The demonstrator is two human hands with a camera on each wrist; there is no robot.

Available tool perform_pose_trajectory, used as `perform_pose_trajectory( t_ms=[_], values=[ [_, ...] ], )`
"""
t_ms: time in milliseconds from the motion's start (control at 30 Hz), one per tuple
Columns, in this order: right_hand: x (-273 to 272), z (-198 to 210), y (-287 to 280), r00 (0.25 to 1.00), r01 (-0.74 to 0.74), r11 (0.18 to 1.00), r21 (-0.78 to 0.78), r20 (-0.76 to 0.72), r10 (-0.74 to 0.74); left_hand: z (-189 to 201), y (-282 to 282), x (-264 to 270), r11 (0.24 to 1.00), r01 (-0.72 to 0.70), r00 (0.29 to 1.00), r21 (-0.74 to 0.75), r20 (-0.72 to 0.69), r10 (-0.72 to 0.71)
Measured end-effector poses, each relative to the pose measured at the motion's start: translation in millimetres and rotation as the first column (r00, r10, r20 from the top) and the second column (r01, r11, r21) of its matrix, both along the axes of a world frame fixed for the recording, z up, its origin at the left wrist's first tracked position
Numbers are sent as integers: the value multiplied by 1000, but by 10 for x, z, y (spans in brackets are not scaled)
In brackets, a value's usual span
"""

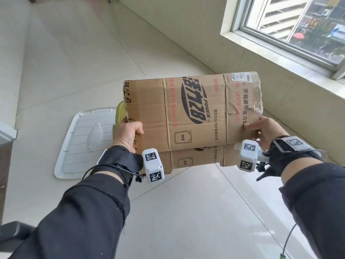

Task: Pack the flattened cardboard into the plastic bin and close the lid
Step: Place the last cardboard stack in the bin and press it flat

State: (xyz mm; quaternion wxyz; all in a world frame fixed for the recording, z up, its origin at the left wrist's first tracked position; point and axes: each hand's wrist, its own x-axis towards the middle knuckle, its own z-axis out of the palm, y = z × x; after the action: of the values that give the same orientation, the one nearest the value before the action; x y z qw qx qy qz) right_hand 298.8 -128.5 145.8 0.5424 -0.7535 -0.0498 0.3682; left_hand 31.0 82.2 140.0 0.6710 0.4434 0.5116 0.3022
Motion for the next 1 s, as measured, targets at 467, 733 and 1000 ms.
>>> perform_pose_trajectory(
  t_ms=[467, 733, 1000],
  values=[
    [-293, 353, 766, 995, -15, 1000, 1, 95, 15, 268, 586, -322, 1000, 8, 999, 1, 36, -8],
    [-30, 193, 1060, 992, -19, 998, -54, 126, 26, 106, 735, -84, 1000, 27, 998, 14, -50, -26],
    [235, -202, 1335, 992, -85, 966, -246, 67, 104, -165, 743, 142, 997, -21, 967, 69, -252, 38]
  ],
)
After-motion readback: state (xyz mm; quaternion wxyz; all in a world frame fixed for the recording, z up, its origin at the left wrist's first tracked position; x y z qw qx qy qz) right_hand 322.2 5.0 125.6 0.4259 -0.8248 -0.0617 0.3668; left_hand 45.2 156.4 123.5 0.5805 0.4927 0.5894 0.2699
